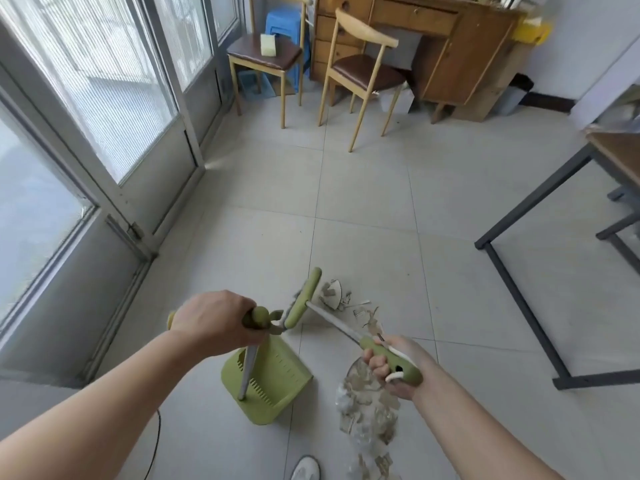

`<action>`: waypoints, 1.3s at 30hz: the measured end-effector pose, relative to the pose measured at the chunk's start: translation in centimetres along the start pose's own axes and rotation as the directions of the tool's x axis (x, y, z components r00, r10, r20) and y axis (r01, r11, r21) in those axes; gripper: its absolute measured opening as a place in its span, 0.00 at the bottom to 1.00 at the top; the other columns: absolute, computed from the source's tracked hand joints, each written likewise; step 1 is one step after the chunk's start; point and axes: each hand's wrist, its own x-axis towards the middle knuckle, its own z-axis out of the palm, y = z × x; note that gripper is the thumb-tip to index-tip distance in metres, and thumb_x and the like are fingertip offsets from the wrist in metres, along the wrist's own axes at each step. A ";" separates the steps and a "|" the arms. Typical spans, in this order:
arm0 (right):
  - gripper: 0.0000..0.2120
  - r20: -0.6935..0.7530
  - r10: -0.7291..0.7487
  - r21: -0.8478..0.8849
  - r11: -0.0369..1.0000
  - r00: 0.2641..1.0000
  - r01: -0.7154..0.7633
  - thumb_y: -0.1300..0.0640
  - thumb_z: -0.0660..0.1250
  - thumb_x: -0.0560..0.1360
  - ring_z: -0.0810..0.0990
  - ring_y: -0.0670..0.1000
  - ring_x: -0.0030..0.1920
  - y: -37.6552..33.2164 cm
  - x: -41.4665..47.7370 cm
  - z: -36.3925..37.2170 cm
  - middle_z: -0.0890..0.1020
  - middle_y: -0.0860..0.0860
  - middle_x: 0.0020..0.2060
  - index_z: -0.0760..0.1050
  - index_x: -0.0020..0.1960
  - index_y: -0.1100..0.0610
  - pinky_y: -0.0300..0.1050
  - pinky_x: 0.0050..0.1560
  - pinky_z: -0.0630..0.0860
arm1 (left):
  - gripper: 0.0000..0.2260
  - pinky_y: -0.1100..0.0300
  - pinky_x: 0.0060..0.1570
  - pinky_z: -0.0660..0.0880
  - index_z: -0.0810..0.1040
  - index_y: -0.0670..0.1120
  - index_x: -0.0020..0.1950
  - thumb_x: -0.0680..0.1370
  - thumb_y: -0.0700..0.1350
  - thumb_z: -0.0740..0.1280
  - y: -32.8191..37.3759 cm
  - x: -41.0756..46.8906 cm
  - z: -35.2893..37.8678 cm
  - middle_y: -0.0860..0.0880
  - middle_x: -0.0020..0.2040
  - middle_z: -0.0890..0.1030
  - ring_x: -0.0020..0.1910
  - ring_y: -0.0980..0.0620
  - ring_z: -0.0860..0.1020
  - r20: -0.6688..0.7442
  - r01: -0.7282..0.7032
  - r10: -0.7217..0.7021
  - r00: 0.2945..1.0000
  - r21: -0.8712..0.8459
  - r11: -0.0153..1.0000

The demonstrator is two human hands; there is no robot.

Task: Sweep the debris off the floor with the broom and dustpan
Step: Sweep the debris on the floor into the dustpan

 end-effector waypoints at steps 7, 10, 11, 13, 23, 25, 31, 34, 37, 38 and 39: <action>0.16 0.053 -0.006 -0.025 1.000 0.999 0.007 0.56 0.49 0.82 0.69 0.45 0.14 -5.9 6.0 3.2 0.68 0.52 0.32 0.68 0.41 0.62 0.30 0.13 0.62 | 0.17 0.62 0.26 0.64 0.77 0.52 0.44 0.71 0.65 0.64 0.8 5.1 -0.7 0.53 0.35 0.77 0.35 0.52 0.76 -0.032 0.013 -0.012 0.999 0.039 0.999; 0.17 0.048 0.000 -0.017 1.000 0.999 0.001 0.56 0.48 0.81 0.68 0.45 0.14 -7.7 7.4 3.5 0.69 0.51 0.31 0.67 0.39 0.62 0.30 0.14 0.61 | 0.16 0.61 0.25 0.63 0.78 0.52 0.44 0.72 0.64 0.64 1.4 6.7 -1.0 0.53 0.36 0.78 0.35 0.52 0.75 -0.029 0.008 -0.006 1.000 0.048 0.999; 0.17 0.050 0.002 -0.004 1.000 0.999 -0.002 0.57 0.49 0.81 0.68 0.45 0.14 -8.2 7.7 3.5 0.69 0.51 0.30 0.67 0.38 0.62 0.30 0.14 0.61 | 0.16 0.61 0.25 0.63 0.78 0.52 0.44 0.72 0.64 0.64 1.6 7.2 -1.1 0.53 0.35 0.77 0.34 0.52 0.75 -0.029 0.007 -0.006 1.000 0.042 0.999; 0.17 0.064 0.006 0.055 0.998 0.998 -0.010 0.57 0.49 0.81 0.68 0.45 0.13 -8.8 7.9 3.3 0.71 0.52 0.24 0.66 0.37 0.62 0.30 0.13 0.62 | 0.16 0.61 0.25 0.63 0.78 0.52 0.44 0.71 0.64 0.64 1.9 7.9 -1.3 0.53 0.35 0.77 0.33 0.53 0.74 -0.029 0.012 -0.011 1.000 0.031 0.999; 0.18 0.044 -0.021 0.298 0.955 0.999 0.007 0.56 0.50 0.81 0.69 0.46 0.13 -7.5 5.4 -0.4 0.70 0.53 0.23 0.66 0.36 0.61 0.31 0.12 0.63 | 0.16 0.61 0.24 0.61 0.78 0.51 0.45 0.72 0.63 0.64 3.4 8.3 -1.9 0.53 0.36 0.77 0.32 0.54 0.73 0.003 -0.065 0.065 0.998 0.069 0.996; 0.17 0.011 -0.032 0.324 0.946 0.999 0.027 0.57 0.50 0.81 0.69 0.46 0.13 -6.3 4.5 -1.2 0.70 0.53 0.24 0.66 0.36 0.61 0.30 0.12 0.63 | 0.16 0.61 0.24 0.62 0.78 0.51 0.45 0.72 0.63 0.64 3.5 8.0 -1.9 0.53 0.35 0.76 0.30 0.56 0.71 0.013 -0.092 0.092 0.996 0.071 0.993; 0.16 -0.080 -0.052 0.377 0.923 0.995 0.078 0.58 0.49 0.82 0.68 0.45 0.13 -1.5 1.7 -3.3 0.67 0.52 0.32 0.66 0.38 0.62 0.30 0.12 0.61 | 0.16 0.61 0.24 0.63 0.78 0.51 0.44 0.72 0.63 0.64 3.3 6.5 -1.6 0.53 0.37 0.78 0.32 0.54 0.73 0.040 -0.155 0.152 0.988 0.083 0.985; 0.16 -0.112 -0.056 0.399 0.912 0.992 0.097 0.60 0.49 0.81 0.68 0.45 0.13 1.4 -0.2 -4.1 0.68 0.53 0.32 0.68 0.40 0.64 0.29 0.12 0.61 | 0.17 0.62 0.25 0.63 0.78 0.52 0.45 0.72 0.65 0.64 2.8 5.6 -1.4 0.54 0.37 0.79 0.34 0.54 0.74 0.048 -0.186 0.182 0.982 0.091 0.978; 0.15 -0.137 -0.064 0.447 0.887 0.989 0.119 0.61 0.49 0.81 0.69 0.46 0.13 4.2 -1.9 -4.6 0.70 0.55 0.30 0.68 0.41 0.65 0.29 0.13 0.62 | 0.17 0.61 0.25 0.64 0.78 0.52 0.45 0.71 0.66 0.63 2.3 5.0 -1.1 0.54 0.37 0.79 0.35 0.53 0.76 0.049 -0.198 0.195 0.980 0.080 0.977; 0.14 -0.142 -0.068 0.469 0.874 0.988 0.127 0.61 0.50 0.81 0.69 0.46 0.13 5.1 -2.4 -4.7 0.70 0.55 0.29 0.68 0.41 0.65 0.29 0.13 0.63 | 0.18 0.61 0.25 0.64 0.78 0.53 0.45 0.71 0.66 0.63 2.1 4.8 -1.0 0.55 0.37 0.79 0.35 0.53 0.76 0.049 -0.203 0.200 0.979 0.075 0.976; 0.14 -0.145 -0.070 0.490 0.862 0.987 0.133 0.61 0.50 0.81 0.69 0.46 0.13 5.9 -2.9 -4.8 0.70 0.56 0.29 0.68 0.41 0.65 0.29 0.13 0.63 | 0.17 0.61 0.25 0.64 0.78 0.53 0.44 0.71 0.66 0.63 2.0 4.7 -1.0 0.55 0.36 0.79 0.35 0.54 0.76 0.051 -0.209 0.206 0.977 0.071 0.975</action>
